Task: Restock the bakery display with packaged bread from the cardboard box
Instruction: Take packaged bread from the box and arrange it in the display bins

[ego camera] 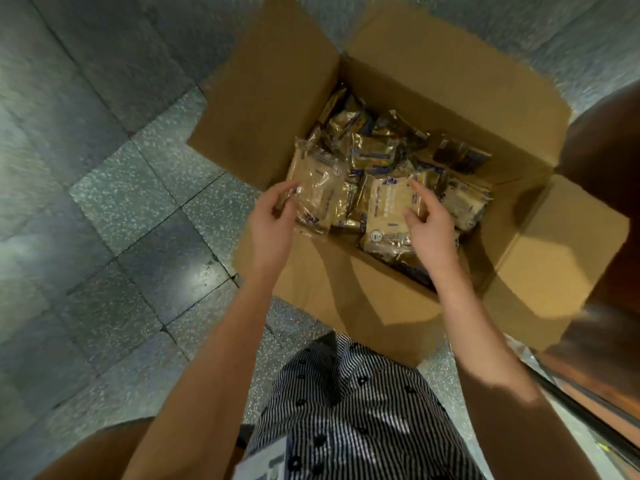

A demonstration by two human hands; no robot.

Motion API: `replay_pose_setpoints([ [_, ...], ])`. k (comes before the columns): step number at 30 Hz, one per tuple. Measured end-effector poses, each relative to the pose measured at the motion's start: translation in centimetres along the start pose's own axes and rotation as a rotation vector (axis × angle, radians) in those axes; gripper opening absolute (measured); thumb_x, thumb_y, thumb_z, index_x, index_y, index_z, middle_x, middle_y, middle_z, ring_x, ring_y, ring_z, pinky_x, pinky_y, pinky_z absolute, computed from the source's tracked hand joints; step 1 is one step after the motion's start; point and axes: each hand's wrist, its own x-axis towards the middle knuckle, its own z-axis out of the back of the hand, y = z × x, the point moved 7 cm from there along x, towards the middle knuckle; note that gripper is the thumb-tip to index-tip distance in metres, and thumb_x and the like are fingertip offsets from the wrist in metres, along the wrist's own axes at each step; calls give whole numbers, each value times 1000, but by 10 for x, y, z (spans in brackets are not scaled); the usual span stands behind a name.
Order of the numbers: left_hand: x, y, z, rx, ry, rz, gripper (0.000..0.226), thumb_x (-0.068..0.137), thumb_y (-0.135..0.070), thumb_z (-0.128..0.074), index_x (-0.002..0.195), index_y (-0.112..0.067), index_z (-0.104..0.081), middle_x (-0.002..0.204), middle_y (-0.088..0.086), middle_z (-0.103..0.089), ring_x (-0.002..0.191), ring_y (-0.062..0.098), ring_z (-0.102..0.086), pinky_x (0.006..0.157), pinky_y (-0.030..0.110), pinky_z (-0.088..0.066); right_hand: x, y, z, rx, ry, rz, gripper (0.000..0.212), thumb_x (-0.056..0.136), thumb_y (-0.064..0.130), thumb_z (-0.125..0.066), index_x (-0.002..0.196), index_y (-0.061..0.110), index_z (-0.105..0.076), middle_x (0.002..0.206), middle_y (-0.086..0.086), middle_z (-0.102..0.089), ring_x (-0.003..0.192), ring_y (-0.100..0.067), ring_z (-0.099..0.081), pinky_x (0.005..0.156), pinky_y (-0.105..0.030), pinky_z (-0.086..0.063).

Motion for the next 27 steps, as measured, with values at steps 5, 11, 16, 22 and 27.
replay_pose_setpoints([
  [5, -58, -4, 61, -201, -182, -23, 29, 94, -13, -58, 119, -24, -68, 116, -9, -69, 106, 10, -64, 95, 35, -53, -55, 42, -17, 10, 18, 112, 53, 98, 10, -55, 143, 37, -45, 149, 7, -44, 134, -7, -42, 105, -21, -36],
  [11, -148, 11, 152, -352, -441, -68, 28, 93, -5, -59, 114, -21, -68, 112, -6, -70, 105, 13, -65, 91, 32, -54, -136, 79, -73, -5, 159, 289, 55, 97, 6, -56, 145, 29, -45, 150, 10, -42, 132, 3, -32, 108, -17, -27],
  [16, -239, 55, 243, -407, -663, -60, 26, 91, -8, -62, 115, -19, -67, 113, -3, -69, 108, 14, -64, 95, 32, -52, -225, 96, -138, -37, 323, 415, 54, 96, 3, -56, 145, 22, -45, 149, 4, -43, 137, -6, -36, 112, -19, -25],
  [22, -384, 120, 321, -456, -916, -16, 25, 89, -15, -64, 110, -27, -70, 109, -4, -71, 104, 18, -66, 94, 47, -54, -353, 93, -208, -120, 603, 547, 58, 97, 2, -55, 148, 25, -40, 154, 5, -37, 140, -8, -31, 111, -21, -25],
  [27, -523, 185, 349, -517, -1192, 75, 27, 93, -8, -61, 118, -16, -67, 113, 2, -69, 103, 16, -65, 87, 35, -57, -465, 74, -255, -243, 852, 702, 58, 97, 5, -55, 149, 26, -39, 154, 4, -39, 141, -11, -34, 114, -27, -30],
])
